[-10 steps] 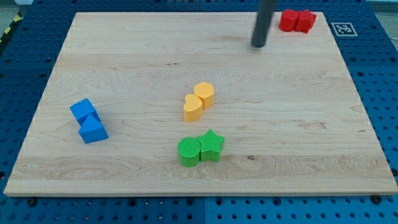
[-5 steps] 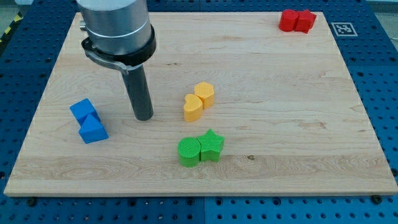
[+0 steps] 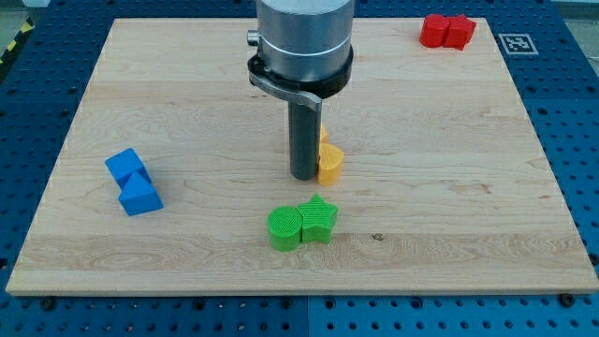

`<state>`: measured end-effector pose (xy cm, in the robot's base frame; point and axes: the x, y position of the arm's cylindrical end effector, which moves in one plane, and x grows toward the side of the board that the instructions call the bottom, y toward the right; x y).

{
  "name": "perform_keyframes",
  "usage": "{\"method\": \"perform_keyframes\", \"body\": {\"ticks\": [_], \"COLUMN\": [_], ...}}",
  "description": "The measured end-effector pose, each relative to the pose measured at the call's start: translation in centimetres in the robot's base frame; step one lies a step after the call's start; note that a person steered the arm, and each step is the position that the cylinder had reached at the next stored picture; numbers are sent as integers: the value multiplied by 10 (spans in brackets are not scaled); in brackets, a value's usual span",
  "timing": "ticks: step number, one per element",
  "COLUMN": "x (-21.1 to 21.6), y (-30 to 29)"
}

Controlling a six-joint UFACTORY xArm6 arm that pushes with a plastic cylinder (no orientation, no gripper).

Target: Push the yellow heart below the red blocks

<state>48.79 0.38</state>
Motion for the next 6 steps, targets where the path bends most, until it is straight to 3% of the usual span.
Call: {"method": "perform_keyframes", "body": {"ticks": [3, 6], "x": [0, 2], "y": [91, 225]}}
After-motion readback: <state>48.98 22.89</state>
